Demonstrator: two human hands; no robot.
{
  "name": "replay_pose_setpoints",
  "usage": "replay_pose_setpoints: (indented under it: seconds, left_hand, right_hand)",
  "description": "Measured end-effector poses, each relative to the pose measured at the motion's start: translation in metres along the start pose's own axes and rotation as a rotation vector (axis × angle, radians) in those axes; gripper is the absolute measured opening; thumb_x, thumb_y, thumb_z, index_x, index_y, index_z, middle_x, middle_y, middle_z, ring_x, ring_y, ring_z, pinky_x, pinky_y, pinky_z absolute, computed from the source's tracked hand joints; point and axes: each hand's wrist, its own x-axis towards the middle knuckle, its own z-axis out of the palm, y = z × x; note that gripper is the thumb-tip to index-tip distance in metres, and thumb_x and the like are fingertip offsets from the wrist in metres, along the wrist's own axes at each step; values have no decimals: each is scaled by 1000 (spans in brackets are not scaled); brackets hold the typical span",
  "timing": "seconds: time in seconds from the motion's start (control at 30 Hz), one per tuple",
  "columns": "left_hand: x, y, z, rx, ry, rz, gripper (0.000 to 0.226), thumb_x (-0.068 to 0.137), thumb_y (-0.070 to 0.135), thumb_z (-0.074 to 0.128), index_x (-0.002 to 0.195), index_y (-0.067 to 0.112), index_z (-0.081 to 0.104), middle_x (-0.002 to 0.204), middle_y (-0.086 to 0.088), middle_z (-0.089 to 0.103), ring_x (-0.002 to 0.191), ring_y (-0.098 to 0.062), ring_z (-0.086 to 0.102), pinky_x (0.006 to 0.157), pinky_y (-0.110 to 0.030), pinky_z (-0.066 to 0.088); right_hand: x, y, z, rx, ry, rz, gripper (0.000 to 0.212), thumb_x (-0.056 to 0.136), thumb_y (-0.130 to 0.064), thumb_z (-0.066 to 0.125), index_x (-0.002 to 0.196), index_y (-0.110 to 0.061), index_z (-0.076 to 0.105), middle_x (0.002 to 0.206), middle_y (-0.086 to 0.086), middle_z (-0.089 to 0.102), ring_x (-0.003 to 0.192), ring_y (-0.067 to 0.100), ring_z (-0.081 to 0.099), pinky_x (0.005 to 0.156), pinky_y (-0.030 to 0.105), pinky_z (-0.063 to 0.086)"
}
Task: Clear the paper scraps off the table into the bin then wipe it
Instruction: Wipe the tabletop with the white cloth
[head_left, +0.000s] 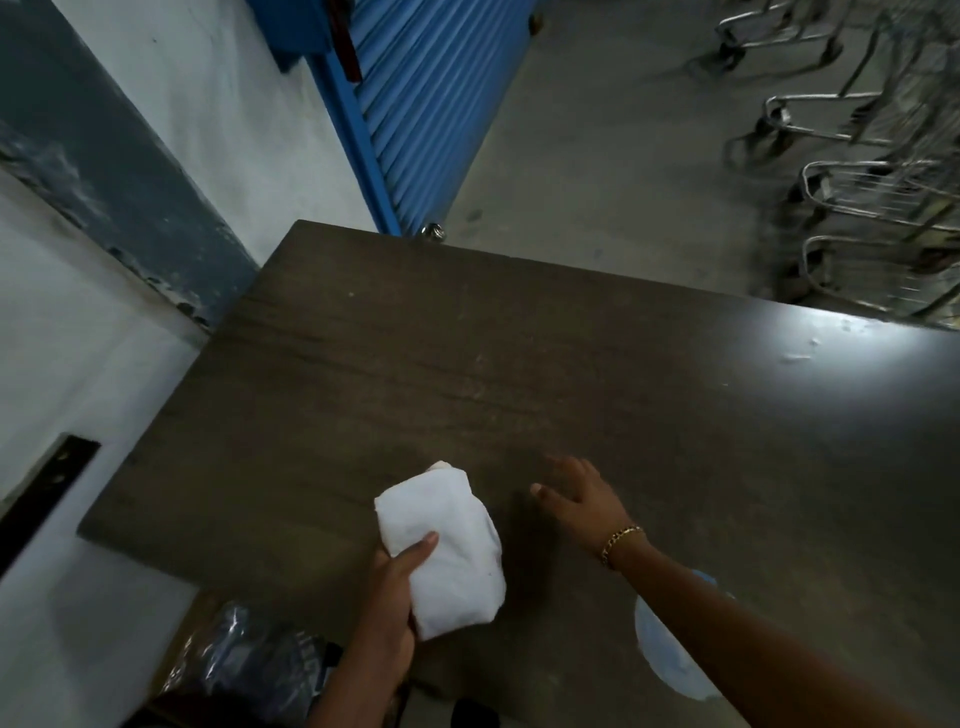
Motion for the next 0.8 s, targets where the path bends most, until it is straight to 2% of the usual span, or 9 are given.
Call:
replay_pose_setpoints:
  seconds: [0.1, 0.2, 0.27, 0.33, 0.4, 0.47, 0.53, 0.57, 0.8]
  left_hand:
    - [27, 31, -8, -38, 25, 31, 64, 77, 24, 84, 134, 16, 56, 130, -19, 65, 107, -34, 65, 86, -51, 56]
    - [64, 72, -25, -119, 60, 47, 41, 87, 19, 76, 124, 23, 59, 114, -10, 70, 102, -34, 66, 77, -48, 56]
    - [106, 92, -47, -116, 163, 85, 59, 86, 24, 79, 139, 21, 52, 128, -12, 66, 113, -37, 63, 93, -58, 55]
    - [142, 101, -69, -23, 320, 155, 83, 82, 27, 84, 153, 19, 40, 143, -13, 56, 125, -39, 57, 106, -59, 48]
    - [169, 104, -84, 255, 543, 217, 89, 85, 34, 82, 157, 17, 32, 156, -16, 44, 136, -39, 48, 112, -52, 42]
    - [185, 97, -89, 758, 645, 428, 81, 93, 55, 65, 158, 20, 32, 161, -15, 38, 144, -37, 39, 114, -54, 38]
    - [208, 84, -94, 1217, 565, 694, 73, 92, 66, 47, 153, 24, 45, 158, -14, 44, 145, -34, 37, 111, -62, 38]
    - [223, 76, -98, 1370, 513, 734, 72, 92, 67, 42, 151, 26, 48, 157, -13, 47, 146, -33, 39, 109, -65, 38]
    - [279, 92, -103, 1577, 496, 754, 72, 99, 68, 37, 159, 27, 37, 168, -8, 31, 155, -34, 28, 117, -67, 26]
  right_hand:
    - [48, -11, 7, -341, 61, -65, 69, 97, -56, 56, 158, -31, 32, 165, 3, 27, 151, 27, 27, 121, 49, 29]
    - [95, -15, 12, -583, 142, -101, 76, 97, -61, 50, 161, -31, 22, 171, 0, 9, 158, 25, 6, 125, 48, 16]
    - [120, -13, 16, -670, 205, -91, 78, 97, -64, 45, 162, -30, 17, 172, 0, 2, 158, 26, -1, 126, 48, 11]
    - [137, -10, 17, -708, 248, -77, 80, 97, -68, 37, 163, -33, 12, 172, 0, -3, 158, 27, -5, 126, 51, 5]
    - [153, -8, 23, -722, 240, -38, 81, 95, -75, 25, 163, -35, 3, 171, -1, -11, 157, 27, -12, 125, 56, 0]
    - [161, -6, 30, -734, 235, 6, 84, 93, -81, 11, 163, -36, -3, 170, -4, -17, 156, 26, -18, 124, 58, -2]
    - [163, -6, 37, -749, 270, 16, 87, 89, -82, 1, 162, -37, -5, 170, -4, -17, 156, 25, -18, 124, 58, -2]
    - [163, -6, 38, -751, 278, 18, 88, 87, -83, 0, 162, -37, -5, 170, -4, -16, 156, 25, -17, 124, 57, -1]
    - [164, -22, 42, -734, 317, 99, 87, 86, -86, 7, 161, -43, 6, 171, -10, -5, 158, 18, -6, 124, 53, 7]
